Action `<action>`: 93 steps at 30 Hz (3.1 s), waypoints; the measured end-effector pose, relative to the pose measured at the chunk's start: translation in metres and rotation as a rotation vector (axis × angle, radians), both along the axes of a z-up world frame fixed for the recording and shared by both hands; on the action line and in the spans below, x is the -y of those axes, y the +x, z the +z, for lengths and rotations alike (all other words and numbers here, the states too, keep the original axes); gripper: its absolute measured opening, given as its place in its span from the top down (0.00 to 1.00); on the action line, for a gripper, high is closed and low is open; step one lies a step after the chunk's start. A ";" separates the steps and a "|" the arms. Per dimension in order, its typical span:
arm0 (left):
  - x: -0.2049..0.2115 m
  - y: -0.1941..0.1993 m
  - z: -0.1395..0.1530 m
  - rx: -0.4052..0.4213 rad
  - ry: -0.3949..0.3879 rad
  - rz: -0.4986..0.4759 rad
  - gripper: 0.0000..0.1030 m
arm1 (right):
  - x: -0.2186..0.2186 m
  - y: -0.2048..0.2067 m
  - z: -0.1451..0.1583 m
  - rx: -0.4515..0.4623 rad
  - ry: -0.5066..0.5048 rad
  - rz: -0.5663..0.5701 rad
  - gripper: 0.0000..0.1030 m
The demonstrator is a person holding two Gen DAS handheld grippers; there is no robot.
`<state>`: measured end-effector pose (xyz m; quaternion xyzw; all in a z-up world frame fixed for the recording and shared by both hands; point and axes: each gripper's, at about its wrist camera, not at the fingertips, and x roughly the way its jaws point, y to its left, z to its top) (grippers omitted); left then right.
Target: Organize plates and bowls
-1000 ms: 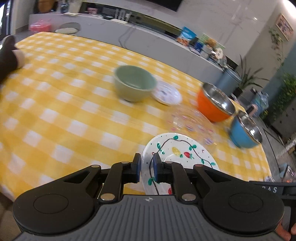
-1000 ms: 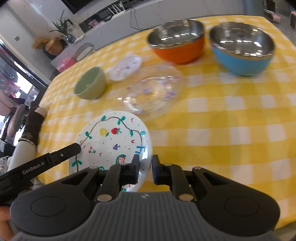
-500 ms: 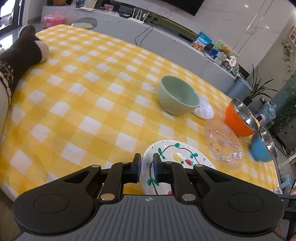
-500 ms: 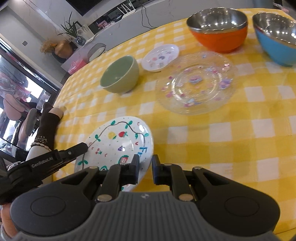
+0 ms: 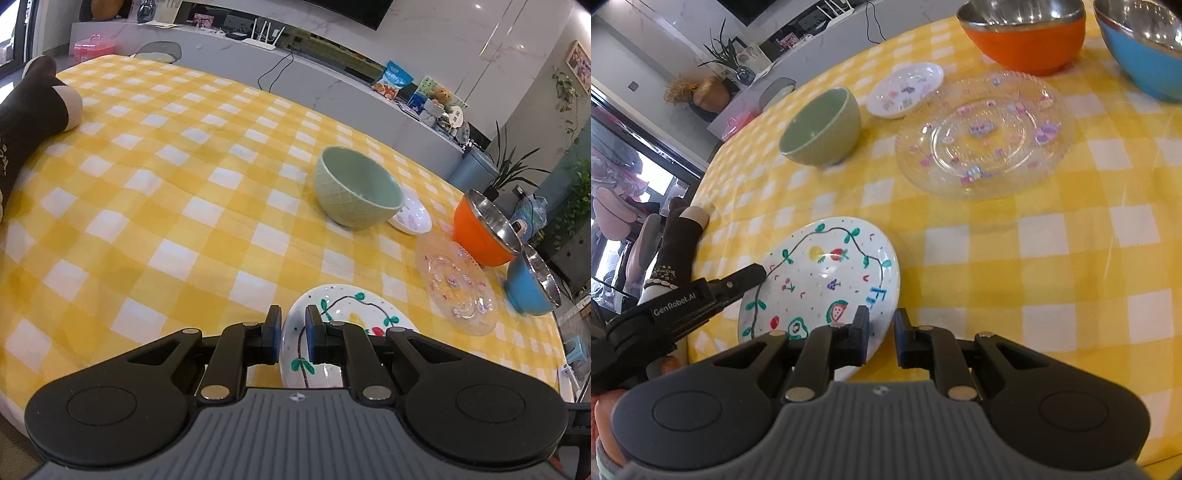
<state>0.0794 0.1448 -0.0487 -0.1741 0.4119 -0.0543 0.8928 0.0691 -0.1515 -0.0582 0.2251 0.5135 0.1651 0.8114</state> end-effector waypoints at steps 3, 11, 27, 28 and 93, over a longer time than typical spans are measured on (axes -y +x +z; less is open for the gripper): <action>-0.002 0.001 -0.002 -0.001 -0.010 0.008 0.86 | -0.002 -0.001 -0.002 -0.004 0.007 0.009 0.88; -0.004 0.002 -0.007 -0.008 0.001 0.010 0.84 | -0.005 -0.002 -0.003 0.008 0.011 0.027 0.87; -0.005 -0.006 0.005 0.041 -0.013 0.033 0.69 | -0.003 -0.008 0.011 0.103 -0.049 0.024 0.67; -0.003 -0.008 0.008 0.050 -0.007 0.033 0.69 | -0.002 -0.008 0.013 0.104 -0.053 0.020 0.67; 0.112 0.080 -0.018 0.001 -0.094 -0.042 0.46 | 0.123 0.085 -0.008 0.169 0.024 -0.257 0.55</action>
